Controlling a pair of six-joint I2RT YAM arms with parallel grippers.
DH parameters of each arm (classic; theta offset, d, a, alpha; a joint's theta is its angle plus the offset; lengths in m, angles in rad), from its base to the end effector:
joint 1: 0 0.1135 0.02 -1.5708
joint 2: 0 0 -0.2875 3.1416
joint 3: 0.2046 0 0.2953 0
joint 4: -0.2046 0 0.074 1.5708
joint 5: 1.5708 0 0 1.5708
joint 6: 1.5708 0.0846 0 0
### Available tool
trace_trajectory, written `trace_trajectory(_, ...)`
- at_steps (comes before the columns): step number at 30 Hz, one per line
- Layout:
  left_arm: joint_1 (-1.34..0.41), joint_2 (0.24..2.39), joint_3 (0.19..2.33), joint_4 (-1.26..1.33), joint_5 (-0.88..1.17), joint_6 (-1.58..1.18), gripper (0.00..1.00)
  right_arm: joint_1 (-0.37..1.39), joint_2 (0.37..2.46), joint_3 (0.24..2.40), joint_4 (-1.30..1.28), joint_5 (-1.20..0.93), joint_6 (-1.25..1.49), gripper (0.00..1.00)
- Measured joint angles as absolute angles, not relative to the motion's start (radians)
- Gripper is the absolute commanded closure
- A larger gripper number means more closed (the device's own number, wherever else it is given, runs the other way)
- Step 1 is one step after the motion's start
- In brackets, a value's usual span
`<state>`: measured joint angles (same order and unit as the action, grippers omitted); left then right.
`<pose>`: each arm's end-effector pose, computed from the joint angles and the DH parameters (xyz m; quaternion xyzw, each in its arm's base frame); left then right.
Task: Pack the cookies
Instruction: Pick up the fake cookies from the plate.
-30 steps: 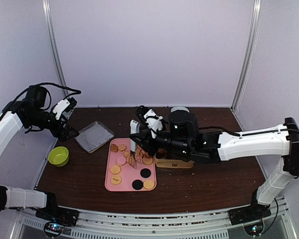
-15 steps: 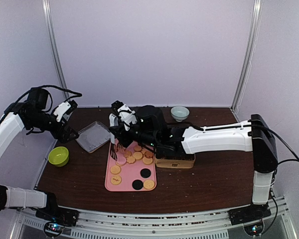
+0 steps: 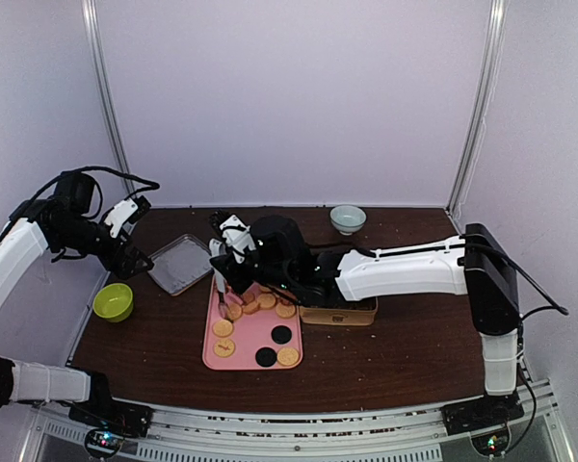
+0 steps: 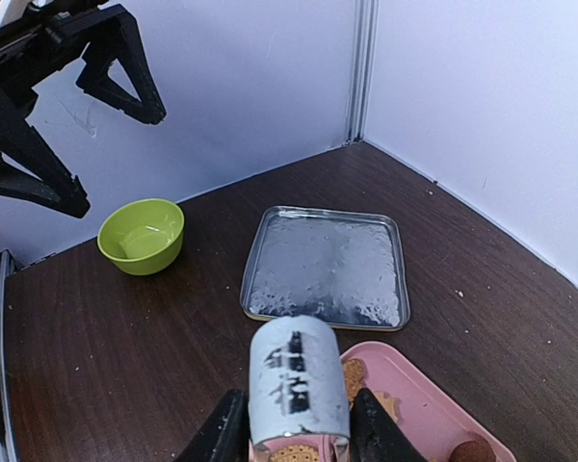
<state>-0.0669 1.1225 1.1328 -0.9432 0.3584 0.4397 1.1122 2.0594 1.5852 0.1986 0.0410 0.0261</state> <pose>0.2725 -0.0480 0.3125 0.2883 0.8905 -0.1091 0.3346 0.2652 0.5294 0.2456 -0.4014 0.6890 0.3113 0.5169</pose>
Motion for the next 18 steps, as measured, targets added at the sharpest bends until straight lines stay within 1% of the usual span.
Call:
trace_trajectory(3,-0.067,1.122,1.133,-0.943,0.361,0.440,0.02,1.111,2.059,1.585,0.200,0.039,0.031,0.74)
trace_trajectory(9,-0.067,1.122,1.133,-0.943,0.368,0.439,0.02,1.110,2.054,1.579,0.203,0.037,0.032,0.74)
trace_trajectory(15,-0.067,1.123,1.133,-0.944,0.380,0.440,0.02,1.099,2.039,1.571,0.198,0.020,0.035,0.86)
trace_trajectory(18,-0.067,1.123,1.133,-0.944,0.382,0.439,0.02,1.092,2.018,1.556,0.197,0.015,0.041,0.87)
